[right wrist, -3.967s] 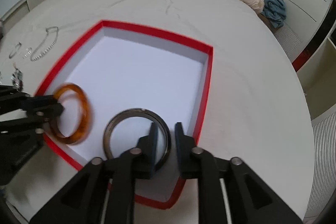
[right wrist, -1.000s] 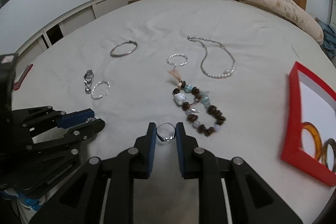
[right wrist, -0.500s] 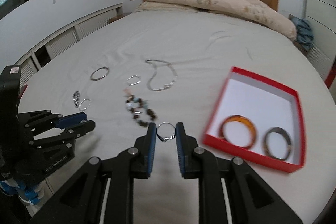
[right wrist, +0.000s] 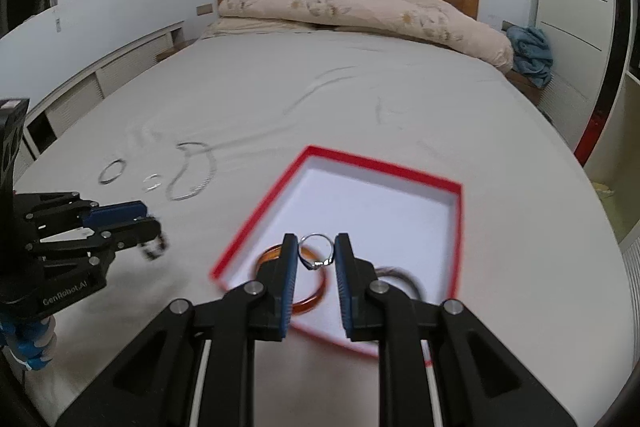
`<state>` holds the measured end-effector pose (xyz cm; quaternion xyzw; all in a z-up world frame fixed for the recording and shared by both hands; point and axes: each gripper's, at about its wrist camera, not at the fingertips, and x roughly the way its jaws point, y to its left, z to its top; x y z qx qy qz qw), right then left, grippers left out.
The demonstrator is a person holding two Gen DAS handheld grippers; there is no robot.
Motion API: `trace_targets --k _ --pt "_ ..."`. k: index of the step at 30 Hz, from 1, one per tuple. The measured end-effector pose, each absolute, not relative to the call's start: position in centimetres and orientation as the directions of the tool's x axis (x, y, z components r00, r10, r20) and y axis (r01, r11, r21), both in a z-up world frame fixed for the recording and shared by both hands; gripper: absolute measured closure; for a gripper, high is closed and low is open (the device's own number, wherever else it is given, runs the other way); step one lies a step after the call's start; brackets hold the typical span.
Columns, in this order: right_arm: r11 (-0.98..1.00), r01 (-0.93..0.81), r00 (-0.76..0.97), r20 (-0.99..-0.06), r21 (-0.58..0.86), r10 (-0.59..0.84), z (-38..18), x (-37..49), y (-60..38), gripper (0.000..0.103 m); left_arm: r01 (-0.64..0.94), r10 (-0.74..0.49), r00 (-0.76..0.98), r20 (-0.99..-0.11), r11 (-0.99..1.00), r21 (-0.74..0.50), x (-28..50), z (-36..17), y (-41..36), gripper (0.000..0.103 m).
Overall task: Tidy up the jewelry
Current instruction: 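Carry both rings into the red box and open both tools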
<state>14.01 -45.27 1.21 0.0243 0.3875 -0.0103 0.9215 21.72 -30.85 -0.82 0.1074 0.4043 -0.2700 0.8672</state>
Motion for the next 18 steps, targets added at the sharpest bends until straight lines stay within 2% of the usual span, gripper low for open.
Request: trace_targets --k 8,18 --pt "0.998 0.042 0.645 -0.764 0.05 0.011 -2.2 18.1 -50.7 0.086 0.615 -0.383 0.468 -0.797 0.788 -0.017 27.1 -3.1 -38.9 0.083" --pt "1.0 -0.005 0.557 -0.83 0.021 0.02 -6.6 21.0 -52.8 0.086 0.638 -0.296 0.421 -0.857 0.768 0.047 29.6 -7.8 -43.0 0.083"
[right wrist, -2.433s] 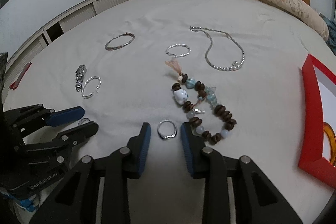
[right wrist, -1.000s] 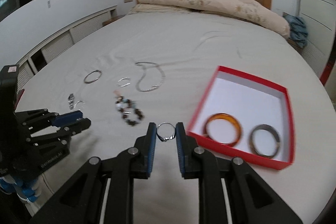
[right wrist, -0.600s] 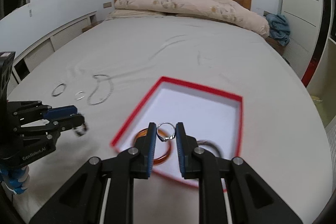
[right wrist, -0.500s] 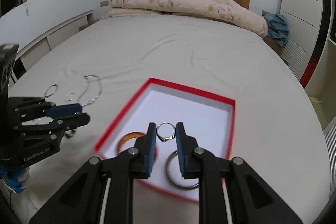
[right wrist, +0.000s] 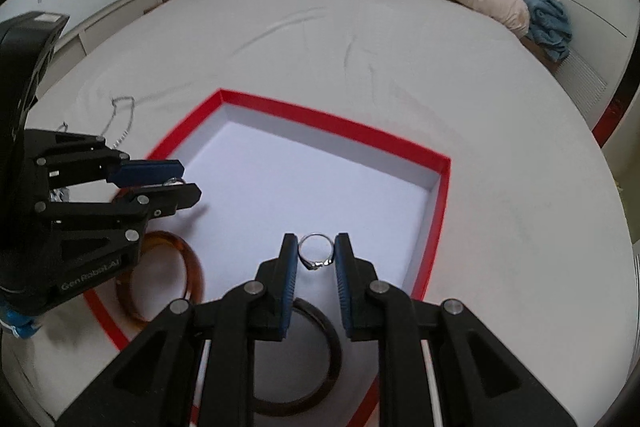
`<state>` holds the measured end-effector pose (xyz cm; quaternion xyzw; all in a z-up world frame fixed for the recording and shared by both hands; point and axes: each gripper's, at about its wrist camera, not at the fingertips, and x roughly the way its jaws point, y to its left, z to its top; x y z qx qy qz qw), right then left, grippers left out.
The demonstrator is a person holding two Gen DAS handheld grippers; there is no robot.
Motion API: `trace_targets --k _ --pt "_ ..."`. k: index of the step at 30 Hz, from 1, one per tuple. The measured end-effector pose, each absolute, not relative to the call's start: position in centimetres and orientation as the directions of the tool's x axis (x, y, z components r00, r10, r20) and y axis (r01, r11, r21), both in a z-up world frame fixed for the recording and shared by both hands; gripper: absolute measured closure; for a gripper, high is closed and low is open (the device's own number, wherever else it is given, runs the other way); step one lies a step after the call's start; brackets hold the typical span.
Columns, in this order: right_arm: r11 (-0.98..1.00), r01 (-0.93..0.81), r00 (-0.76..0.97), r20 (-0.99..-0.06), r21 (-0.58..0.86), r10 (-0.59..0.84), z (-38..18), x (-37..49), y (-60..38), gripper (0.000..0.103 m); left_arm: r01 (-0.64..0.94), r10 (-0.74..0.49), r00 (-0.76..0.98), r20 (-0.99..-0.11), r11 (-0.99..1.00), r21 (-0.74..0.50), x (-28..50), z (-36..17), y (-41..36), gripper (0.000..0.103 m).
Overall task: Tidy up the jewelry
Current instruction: 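Carry both rings into the red box and open both tools, then withdraw both tools from the box and move toward the watch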
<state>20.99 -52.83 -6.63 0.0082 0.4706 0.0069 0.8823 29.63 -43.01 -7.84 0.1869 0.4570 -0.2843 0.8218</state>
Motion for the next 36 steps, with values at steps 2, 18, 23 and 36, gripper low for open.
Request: trace_targets --k 2,18,23,36 --pt "1.0 -0.019 0.544 -0.839 0.008 0.017 -7.2 21.2 -52.7 0.086 0.642 -0.288 0.418 -0.862 0.765 0.056 29.4 -8.5 -43.3 0.083" --pt "0.999 -0.019 0.529 -0.848 -0.03 -0.016 -7.6 20.7 -52.8 0.08 0.602 -0.306 0.436 -0.846 0.798 0.022 29.3 -9.1 -42.0 0.072" --pt "0.999 0.023 0.558 -0.829 -0.023 -0.032 -5.1 18.8 -52.8 0.079 0.586 -0.338 0.464 -0.819 0.811 -0.003 28.1 -6.2 -40.3 0.069" --pt "0.994 0.054 0.672 -0.74 0.097 0.036 3.9 10.2 -45.9 0.079 0.471 -0.268 0.571 -0.776 0.881 0.043 21.2 0.4 -27.8 0.063"
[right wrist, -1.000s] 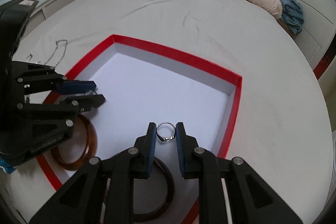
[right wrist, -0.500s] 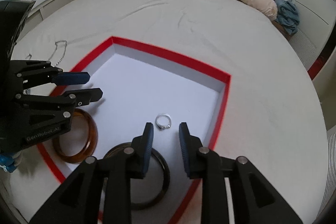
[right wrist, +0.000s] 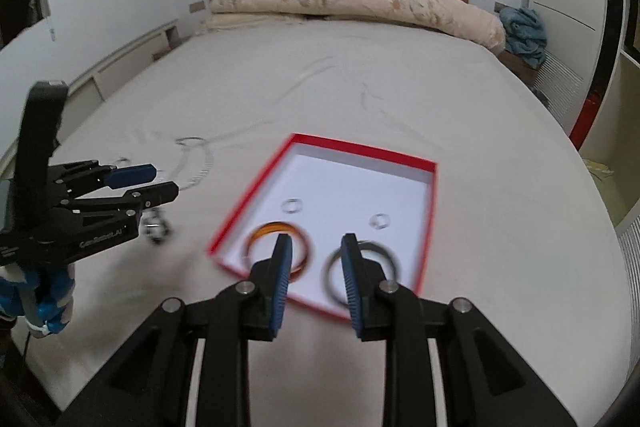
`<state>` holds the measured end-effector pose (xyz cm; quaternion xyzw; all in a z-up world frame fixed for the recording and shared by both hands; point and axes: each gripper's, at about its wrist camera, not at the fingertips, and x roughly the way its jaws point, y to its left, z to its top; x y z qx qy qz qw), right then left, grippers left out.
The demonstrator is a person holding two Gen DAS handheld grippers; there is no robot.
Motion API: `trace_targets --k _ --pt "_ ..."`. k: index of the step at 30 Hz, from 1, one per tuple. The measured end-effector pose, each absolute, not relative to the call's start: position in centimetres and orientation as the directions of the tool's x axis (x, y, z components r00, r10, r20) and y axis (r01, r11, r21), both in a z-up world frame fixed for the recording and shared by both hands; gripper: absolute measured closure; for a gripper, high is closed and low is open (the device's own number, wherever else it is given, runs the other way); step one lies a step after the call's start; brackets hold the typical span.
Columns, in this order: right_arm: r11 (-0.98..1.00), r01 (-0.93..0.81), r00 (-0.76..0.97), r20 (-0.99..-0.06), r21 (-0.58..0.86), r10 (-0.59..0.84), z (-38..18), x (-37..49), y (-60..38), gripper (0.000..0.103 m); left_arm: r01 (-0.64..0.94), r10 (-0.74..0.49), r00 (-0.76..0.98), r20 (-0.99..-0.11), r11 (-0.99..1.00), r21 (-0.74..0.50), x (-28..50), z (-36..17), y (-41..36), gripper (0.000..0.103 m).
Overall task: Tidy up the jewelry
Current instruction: 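Withdraw both tools from the box and move toward the watch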
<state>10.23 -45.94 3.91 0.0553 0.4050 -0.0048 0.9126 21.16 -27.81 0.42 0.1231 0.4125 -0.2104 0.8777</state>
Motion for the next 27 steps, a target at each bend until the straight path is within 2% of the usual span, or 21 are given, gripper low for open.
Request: trace_targets --k 10,14,20,27 --pt "0.985 -0.002 0.704 -0.7 0.171 0.123 6.7 6.0 -37.0 0.079 0.289 -0.116 0.626 -0.771 0.953 0.091 15.6 2.5 -11.4 0.051" --pt "0.982 -0.034 0.706 -0.691 0.184 0.154 7.1 5.2 -33.4 0.079 0.202 -0.059 0.635 -0.77 0.975 0.092 14.1 2.6 -5.7 0.05" --pt "0.979 -0.08 0.695 -0.693 0.188 0.19 6.9 5.2 -29.5 0.079 0.113 0.002 0.642 -0.766 0.989 0.097 13.2 2.2 -0.6 0.05" --pt "0.974 -0.125 0.666 -0.711 0.19 0.224 5.5 6.5 -26.6 0.079 0.069 0.014 0.623 -0.782 0.995 0.072 14.3 0.4 1.2 0.05"
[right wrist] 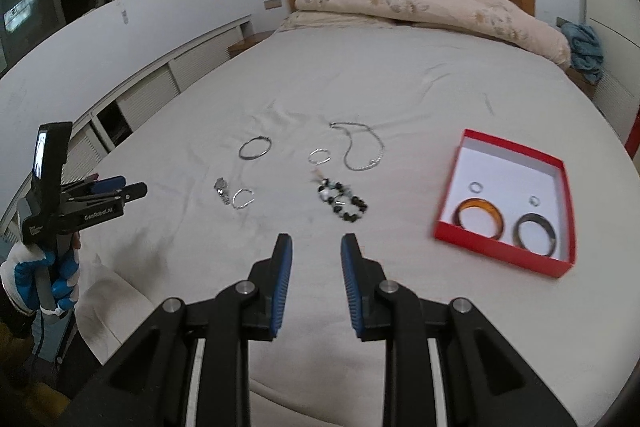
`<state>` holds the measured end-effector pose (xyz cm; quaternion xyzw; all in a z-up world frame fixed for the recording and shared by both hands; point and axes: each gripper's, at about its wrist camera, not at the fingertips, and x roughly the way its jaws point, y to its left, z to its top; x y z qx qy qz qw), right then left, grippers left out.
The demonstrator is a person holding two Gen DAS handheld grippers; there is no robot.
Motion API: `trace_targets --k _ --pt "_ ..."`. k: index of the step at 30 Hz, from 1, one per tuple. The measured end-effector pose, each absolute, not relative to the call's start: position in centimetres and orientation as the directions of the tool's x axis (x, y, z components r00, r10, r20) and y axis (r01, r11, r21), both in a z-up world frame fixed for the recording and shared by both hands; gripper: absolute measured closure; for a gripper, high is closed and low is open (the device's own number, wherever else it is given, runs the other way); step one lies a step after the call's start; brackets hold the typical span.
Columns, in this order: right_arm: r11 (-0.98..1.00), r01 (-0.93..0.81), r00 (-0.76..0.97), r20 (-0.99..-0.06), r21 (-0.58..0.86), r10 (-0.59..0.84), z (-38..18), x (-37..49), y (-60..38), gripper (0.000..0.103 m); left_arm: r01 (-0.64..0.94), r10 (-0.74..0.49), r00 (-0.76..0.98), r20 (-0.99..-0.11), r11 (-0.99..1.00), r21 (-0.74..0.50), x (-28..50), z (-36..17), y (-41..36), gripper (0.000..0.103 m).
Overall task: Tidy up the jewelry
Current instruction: 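Withdraw both tools from the box and move toward the watch, then grasp the silver watch with the left tool while the right tool grasps the twisted silver bangle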
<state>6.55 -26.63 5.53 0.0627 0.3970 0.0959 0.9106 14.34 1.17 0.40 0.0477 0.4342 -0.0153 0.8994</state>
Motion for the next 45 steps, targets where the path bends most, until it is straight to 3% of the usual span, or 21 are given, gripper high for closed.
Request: trace_targets --k 14,36,39,41,45 --pt "0.966 -0.129 0.587 -0.768 0.225 0.257 -0.9 11.6 -26.3 0.079 0.051 -0.021 0.552 -0.834 0.999 0.009 20.0 -5.5 0.8 0.05" --pt "0.931 -0.212 0.52 -0.773 0.296 0.364 -5.8 17.7 -21.8 0.079 0.052 -0.09 0.482 -0.871 0.996 -0.074 25.0 -9.6 1.3 0.052" --pt "0.925 -0.233 0.508 -0.774 0.299 0.378 -6.3 18.7 -20.7 0.079 0.068 -0.091 0.491 -0.866 0.996 -0.065 25.2 -9.6 1.3 0.066" --pt "0.92 -0.249 0.497 -0.775 0.303 0.39 -6.8 19.4 -19.7 0.079 0.078 -0.086 0.503 -0.86 0.995 -0.054 25.5 -9.7 1.6 0.083" --pt "0.909 -0.286 0.476 -0.779 0.303 0.409 -7.5 20.7 -17.7 0.079 0.083 -0.098 0.523 -0.847 0.995 -0.064 25.6 -9.6 2.3 0.085"
